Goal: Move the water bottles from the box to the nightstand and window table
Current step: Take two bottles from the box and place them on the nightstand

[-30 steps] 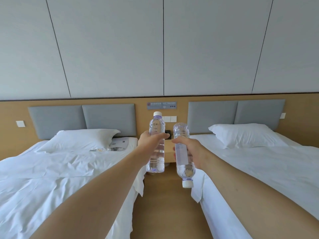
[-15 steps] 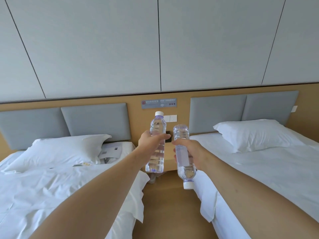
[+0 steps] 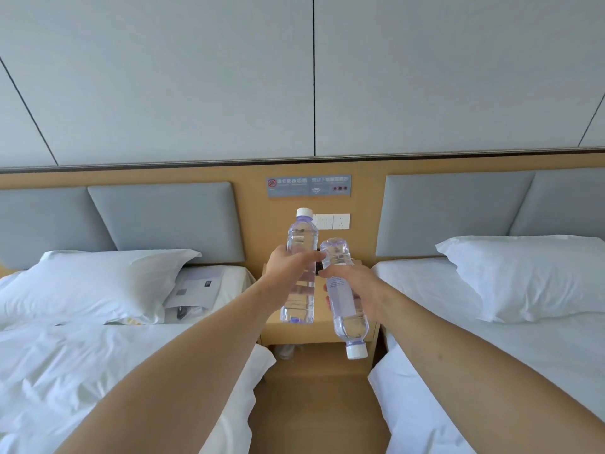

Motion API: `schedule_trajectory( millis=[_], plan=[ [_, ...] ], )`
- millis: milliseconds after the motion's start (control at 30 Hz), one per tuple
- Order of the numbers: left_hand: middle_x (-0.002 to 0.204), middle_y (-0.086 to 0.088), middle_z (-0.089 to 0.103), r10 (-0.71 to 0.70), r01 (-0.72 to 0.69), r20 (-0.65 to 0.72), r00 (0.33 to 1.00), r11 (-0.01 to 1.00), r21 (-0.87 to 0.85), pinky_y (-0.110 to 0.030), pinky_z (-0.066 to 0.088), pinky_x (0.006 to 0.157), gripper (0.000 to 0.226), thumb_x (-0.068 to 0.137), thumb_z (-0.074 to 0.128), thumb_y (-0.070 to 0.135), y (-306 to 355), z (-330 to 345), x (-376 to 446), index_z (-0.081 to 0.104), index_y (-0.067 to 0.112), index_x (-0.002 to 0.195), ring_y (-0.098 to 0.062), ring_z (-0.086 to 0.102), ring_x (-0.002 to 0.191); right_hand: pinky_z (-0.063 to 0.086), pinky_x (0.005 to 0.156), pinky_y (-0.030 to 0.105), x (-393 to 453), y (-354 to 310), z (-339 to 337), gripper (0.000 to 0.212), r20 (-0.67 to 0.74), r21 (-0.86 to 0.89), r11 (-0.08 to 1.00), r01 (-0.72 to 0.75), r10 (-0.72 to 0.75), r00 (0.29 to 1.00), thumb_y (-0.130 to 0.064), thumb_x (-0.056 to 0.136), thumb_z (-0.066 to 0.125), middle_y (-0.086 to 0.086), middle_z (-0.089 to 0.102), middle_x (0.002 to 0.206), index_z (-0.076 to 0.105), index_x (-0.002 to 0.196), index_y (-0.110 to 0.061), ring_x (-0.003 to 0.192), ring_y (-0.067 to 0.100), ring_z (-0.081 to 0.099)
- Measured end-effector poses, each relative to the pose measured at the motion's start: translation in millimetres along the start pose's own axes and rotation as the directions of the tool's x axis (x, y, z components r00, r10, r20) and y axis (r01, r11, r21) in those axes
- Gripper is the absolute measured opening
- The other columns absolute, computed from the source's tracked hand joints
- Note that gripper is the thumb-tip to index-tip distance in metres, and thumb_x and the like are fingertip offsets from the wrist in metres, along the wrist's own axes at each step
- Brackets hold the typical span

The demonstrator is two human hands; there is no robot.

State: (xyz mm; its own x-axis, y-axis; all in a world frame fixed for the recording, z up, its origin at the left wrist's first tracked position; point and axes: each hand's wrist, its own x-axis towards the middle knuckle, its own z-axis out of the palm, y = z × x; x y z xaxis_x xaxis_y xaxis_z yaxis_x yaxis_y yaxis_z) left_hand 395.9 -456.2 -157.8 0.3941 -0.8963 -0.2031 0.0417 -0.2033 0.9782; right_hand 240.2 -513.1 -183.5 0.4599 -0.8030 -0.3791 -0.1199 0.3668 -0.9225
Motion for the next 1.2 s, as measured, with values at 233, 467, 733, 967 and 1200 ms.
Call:
schedule_trajectory(
  millis=[233,467,733,967,1200],
  plan=[
    [0.109,-0.014,0.072,-0.066,0.066,-0.026,0.997,0.998,-0.015,-0.04,0.065,0.066,0.047,0.077,0.089,0.029,-8,8,103,0.058,0.02,0.112,-0.031,0.075,0.094,0.061,0.068,0.039,107,-5,-26,0.048,0.006,-0.01,0.996,-0.09,0.09,0.996,-0.031,0.068,0.091,0.013,0.076,0.083,0.069,0.107,-0.015,0.067,0.026,0.071],
    [0.103,-0.013,0.072,-0.175,0.176,0.01,0.984,0.984,-0.019,-0.031,0.059,0.056,0.047,0.077,0.089,0.028,-50,-3,225,0.06,0.016,0.112,-0.021,0.073,0.072,0.06,0.065,0.039,229,13,-29,0.06,-0.021,0.01,0.979,-0.204,0.204,0.979,-0.034,0.06,0.095,0.014,0.075,0.081,0.07,0.109,-0.008,0.063,0.027,0.069],
    [0.105,-0.014,0.073,-0.305,0.306,0.068,0.95,0.952,-0.008,-0.031,0.06,0.056,0.048,0.076,0.09,0.036,-83,-16,376,0.061,0.02,0.111,-0.019,0.075,0.067,0.059,0.079,0.044,363,15,-30,0.064,-0.07,-0.036,0.937,-0.347,0.344,0.936,-0.036,0.054,0.098,0.013,0.074,0.092,0.072,0.109,-0.016,0.082,0.031,0.07],
    [0.101,-0.015,0.074,-0.463,0.464,0.041,0.886,0.884,-0.05,-0.034,0.06,0.056,0.057,0.078,0.081,0.058,-111,-23,461,0.061,0.02,0.116,-0.026,0.075,0.073,0.058,0.061,0.032,439,27,-43,0.041,-0.074,0.059,0.85,-0.524,0.527,0.846,-0.03,0.075,0.09,0.01,0.071,0.082,0.071,0.104,-0.008,0.071,0.025,0.069],
    [0.107,-0.006,0.076,-0.495,0.495,0.02,0.869,0.869,0.025,-0.04,0.06,0.072,0.05,0.078,0.086,0.04,-138,-12,520,0.061,0.025,0.119,-0.02,0.078,0.089,0.048,0.071,0.037,519,39,-73,0.012,0.097,0.254,0.764,-0.593,0.59,0.802,-0.017,0.095,0.065,0.01,0.047,0.077,0.054,0.092,-0.014,0.059,0.023,0.053]
  ],
)
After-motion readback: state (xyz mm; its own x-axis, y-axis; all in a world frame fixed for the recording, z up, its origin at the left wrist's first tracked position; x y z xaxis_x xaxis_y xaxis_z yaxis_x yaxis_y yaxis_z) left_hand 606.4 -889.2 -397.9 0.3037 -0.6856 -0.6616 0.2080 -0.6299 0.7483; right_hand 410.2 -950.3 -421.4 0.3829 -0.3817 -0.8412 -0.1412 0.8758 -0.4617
